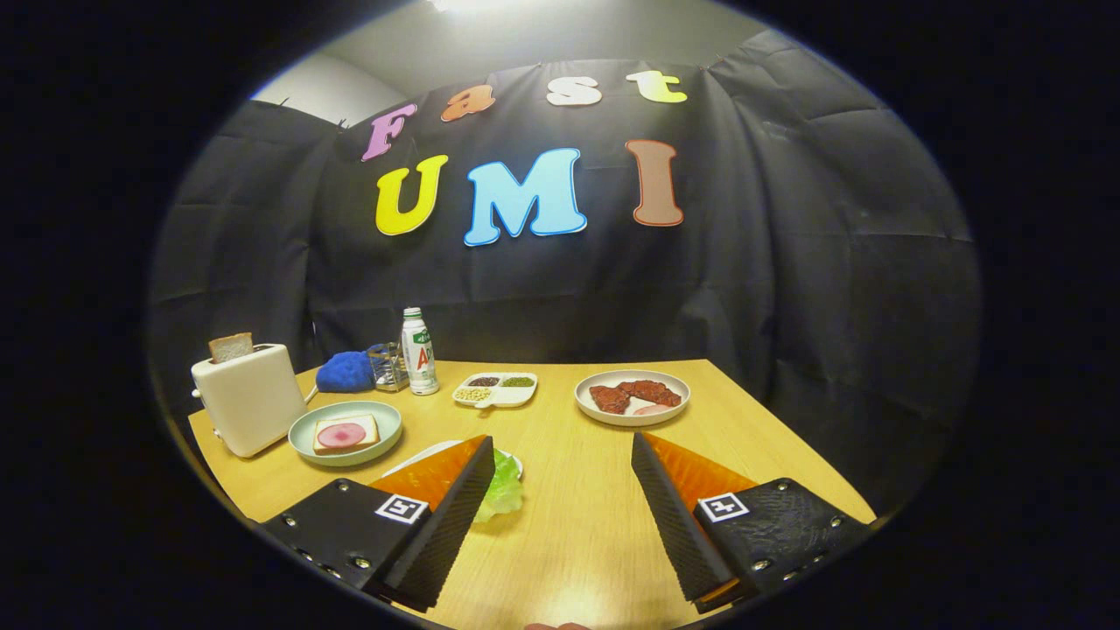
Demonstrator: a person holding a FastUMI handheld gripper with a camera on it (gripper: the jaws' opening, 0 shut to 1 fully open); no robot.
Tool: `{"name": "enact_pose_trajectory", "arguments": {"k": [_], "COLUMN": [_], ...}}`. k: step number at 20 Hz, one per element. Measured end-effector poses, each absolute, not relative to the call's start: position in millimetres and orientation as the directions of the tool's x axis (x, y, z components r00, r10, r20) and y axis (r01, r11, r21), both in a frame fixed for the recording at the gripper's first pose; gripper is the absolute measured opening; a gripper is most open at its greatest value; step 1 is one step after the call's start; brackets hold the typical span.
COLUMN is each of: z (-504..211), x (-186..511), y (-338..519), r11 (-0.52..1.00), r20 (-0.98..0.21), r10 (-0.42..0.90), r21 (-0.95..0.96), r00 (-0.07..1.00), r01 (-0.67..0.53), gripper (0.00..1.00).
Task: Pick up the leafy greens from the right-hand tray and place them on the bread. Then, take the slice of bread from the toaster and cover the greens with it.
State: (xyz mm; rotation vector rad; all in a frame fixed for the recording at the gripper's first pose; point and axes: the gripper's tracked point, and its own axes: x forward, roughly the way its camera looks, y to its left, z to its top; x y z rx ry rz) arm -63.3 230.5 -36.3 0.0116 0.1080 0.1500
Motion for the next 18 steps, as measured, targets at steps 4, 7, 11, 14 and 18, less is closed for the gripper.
{"name": "enact_pose_trajectory", "arguments": {"k": [4,7,11,14,18], "z": [-51.8,-70.5,-93.4,-107.2,-127.1], "x": [-61.3,-59.0,-52.0,-44.0,-36.3], "y": [247.0,257.1,275.2,280.8,294.9], "r11": [0.986,0.982,0.973,0.975,0.973], "r20": [-0.141,-0.213,-0.302,-0.339,-0.396], "r10": [0.166,0.176,0.204,0.197,0.219], "r21": [0.001,-0.033,-0.039,-0.027,0.024], "r00": [0.976,0.961,0.931,0.92,0.892], "r01": [-0.167,-0.187,-0.226,-0.219,-0.228], "gripper": [0.97,0.97,0.97,0.97,0.97]}}
